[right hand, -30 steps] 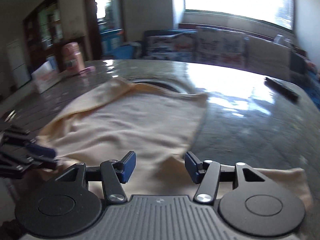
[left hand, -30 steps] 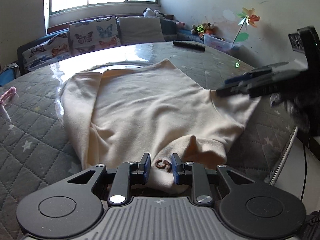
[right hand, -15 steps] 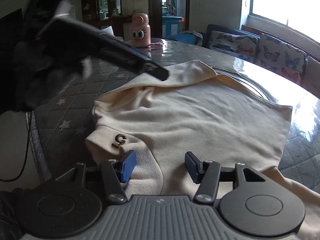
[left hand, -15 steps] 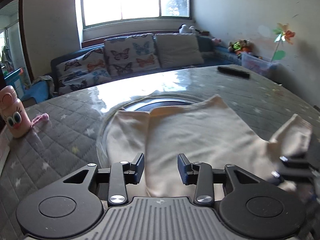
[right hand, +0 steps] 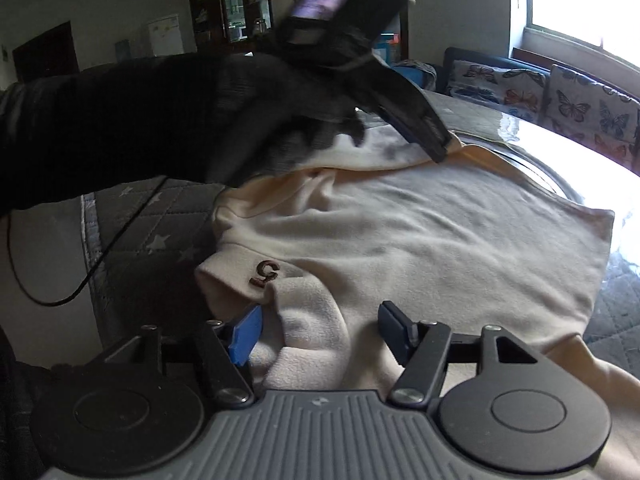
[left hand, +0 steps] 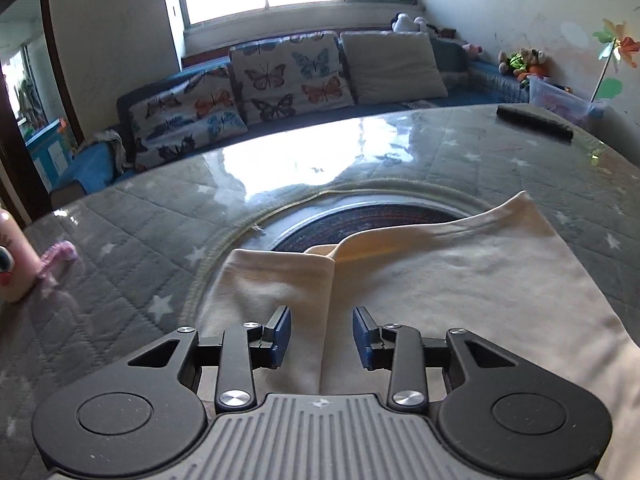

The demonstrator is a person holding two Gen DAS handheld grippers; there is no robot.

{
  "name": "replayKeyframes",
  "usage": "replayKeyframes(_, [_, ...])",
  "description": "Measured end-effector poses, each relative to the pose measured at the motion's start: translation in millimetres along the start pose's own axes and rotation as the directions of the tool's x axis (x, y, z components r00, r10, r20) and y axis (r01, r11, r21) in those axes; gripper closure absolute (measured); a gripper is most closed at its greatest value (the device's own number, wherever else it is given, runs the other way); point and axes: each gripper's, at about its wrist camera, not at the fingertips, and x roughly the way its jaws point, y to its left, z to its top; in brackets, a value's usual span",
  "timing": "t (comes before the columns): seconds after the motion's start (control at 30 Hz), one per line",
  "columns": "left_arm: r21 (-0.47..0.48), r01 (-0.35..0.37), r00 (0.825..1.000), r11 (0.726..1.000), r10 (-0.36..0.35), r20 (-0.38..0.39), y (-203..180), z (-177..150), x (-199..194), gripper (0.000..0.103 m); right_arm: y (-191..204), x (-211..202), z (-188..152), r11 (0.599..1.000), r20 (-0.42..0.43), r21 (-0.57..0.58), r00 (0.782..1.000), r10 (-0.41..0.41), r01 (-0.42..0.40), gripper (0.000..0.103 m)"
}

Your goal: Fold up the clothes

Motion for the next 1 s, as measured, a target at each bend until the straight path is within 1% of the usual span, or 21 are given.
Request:
replayKeyframes(0.03, [0.002, -0.007, 1.000, 1.000, 0.007, -0.002, -0.6, 0.9, 4.8, 0.066, -0.4, 0.0, -0.1, 1.000, 0.001, 0.002, 1.000, 0.004, -0.004, 0.035])
replayKeyframes(0.07, [0.004, -0.015, 1.000, 1.000, 0.015, -0.003, -0.6, 1.4, 8.8, 0.069, -1.2, -0.1, -0.3, 1.000, 0.002, 0.007, 1.000, 0.009, -0.009, 0.035])
replayKeyframes(0.13, [0.006, -0.029, 1.000, 1.000, 0.029, -0.004, 0.3, 1.7, 13.8, 0.077, -3.5, -0.5, -0.2, 1.000, 0.005, 0.022, 1.000, 0.021, -0.021, 0.035])
replayKeyframes(0.2, [0.003, -0.038, 0.999, 0.999, 0.038, 0.002, 4.2, 1.5, 14.2, 0.093, -4.8, -1.5, -0.3, 0.999, 0.008, 0.032, 1.000, 0.027, -0.027, 0.035])
replayKeyframes(0.3, [-0.031, -0.039, 0.999, 0.999, 0.039, 0.016, 17.4, 1.4, 6.9, 0.100, -4.3, -2.0, -0.4, 0.999, 0.007, 0.032, 1.000, 0.024, -0.025, 0.035])
replayKeyframes(0.37, [-0.063, -0.045, 0.998, 0.997, 0.048, 0.040, 29.0, 1.2, -3.4, 0.100, -3.3, -1.9, -0.4, 0.999, 0.007, 0.029, 1.000, 0.019, -0.020, 0.035])
replayKeyframes(0.5, [-0.166, -0.052, 0.993, 0.985, 0.069, 0.096, 61.1, -0.8, -34.5, 0.100, 0.0, -1.6, 0.0, 1.000, 0.003, 0.024, 1.000, 0.004, -0.004, 0.034])
replayKeyframes(0.6, [-0.232, -0.078, 0.985, 0.969, 0.111, 0.130, 87.9, -6.5, -60.3, 0.101, 1.9, -0.9, 0.8, 1.000, -0.002, 0.023, 1.000, -0.006, 0.006, 0.034])
replayKeyframes(0.7, [-0.303, -0.106, 0.976, 0.947, 0.156, 0.148, 117.6, -18.8, -84.7, 0.101, 3.3, -0.3, 2.1, 1.000, -0.007, 0.025, 1.000, -0.013, 0.013, 0.034])
replayKeyframes(0.83, [-0.391, -0.154, 0.964, 0.907, 0.225, 0.142, 157.7, -43.0, -110.0, 0.101, 6.1, -0.5, 3.8, 1.000, -0.011, 0.021, 1.000, -0.016, 0.017, 0.034])
replayKeyframes(1.0, [-0.470, -0.223, 0.953, 0.854, 0.292, 0.078, 195.6, -84.5, -126.0, 0.101, 15.3, -4.8, 9.0, 1.000, 0.001, -0.017, 1.000, -0.017, 0.017, 0.034])
